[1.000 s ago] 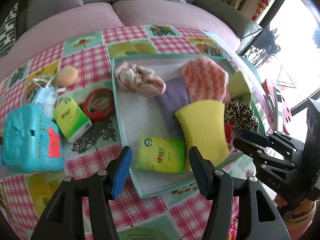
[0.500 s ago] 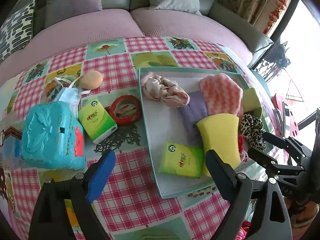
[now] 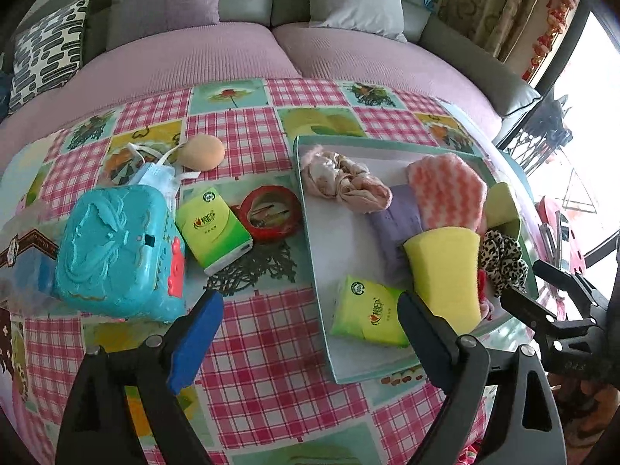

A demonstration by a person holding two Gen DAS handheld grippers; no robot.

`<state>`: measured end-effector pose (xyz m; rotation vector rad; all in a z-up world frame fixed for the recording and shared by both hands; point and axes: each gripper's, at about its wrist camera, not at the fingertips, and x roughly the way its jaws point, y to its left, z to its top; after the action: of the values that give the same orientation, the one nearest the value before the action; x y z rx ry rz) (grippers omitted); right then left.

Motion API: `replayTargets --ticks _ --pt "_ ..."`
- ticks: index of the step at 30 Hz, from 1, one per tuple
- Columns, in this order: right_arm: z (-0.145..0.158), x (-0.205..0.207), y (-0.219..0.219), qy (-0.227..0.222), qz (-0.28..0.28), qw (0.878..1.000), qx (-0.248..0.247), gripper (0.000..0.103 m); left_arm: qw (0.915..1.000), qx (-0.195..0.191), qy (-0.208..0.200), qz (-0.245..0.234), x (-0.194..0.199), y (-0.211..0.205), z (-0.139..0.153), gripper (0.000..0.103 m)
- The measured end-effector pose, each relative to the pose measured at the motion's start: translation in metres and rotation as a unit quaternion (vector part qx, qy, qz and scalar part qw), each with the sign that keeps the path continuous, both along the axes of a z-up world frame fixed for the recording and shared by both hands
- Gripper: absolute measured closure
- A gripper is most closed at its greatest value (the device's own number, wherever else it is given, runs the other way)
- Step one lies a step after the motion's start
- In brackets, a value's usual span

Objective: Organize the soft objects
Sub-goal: 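Lower the red ribbon toy into the tray and open the right gripper, then move both grippers from the tray to the blue face mask and beige ball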

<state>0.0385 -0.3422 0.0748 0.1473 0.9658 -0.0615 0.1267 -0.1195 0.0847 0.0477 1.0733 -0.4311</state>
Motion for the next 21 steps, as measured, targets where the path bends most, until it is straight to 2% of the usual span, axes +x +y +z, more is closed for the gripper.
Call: replayTargets --ticks 6,13,17,21 --pt "0.004 0.003 -0.005 -0.003 -0.019 1.000 -0.001 0.000 0.9997 -0.018 -0.014 -0.004 0.000 0.005 0.013 0.012" --pt "0.027 0.016 0.004 -0.030 0.002 1.000 0.002 0.000 0.9983 -0.015 -0.057 -0.005 0.012 0.028 0.050 0.012" --pt "0.050 0.037 0.014 -0.054 0.027 0.998 0.013 0.000 0.9955 0.001 -0.089 0.033 0.032 0.060 0.077 0.012" --pt "0.074 0.060 0.033 -0.084 0.061 0.994 0.023 0.000 0.9930 0.010 -0.095 0.071 0.056 0.097 0.093 0.012"
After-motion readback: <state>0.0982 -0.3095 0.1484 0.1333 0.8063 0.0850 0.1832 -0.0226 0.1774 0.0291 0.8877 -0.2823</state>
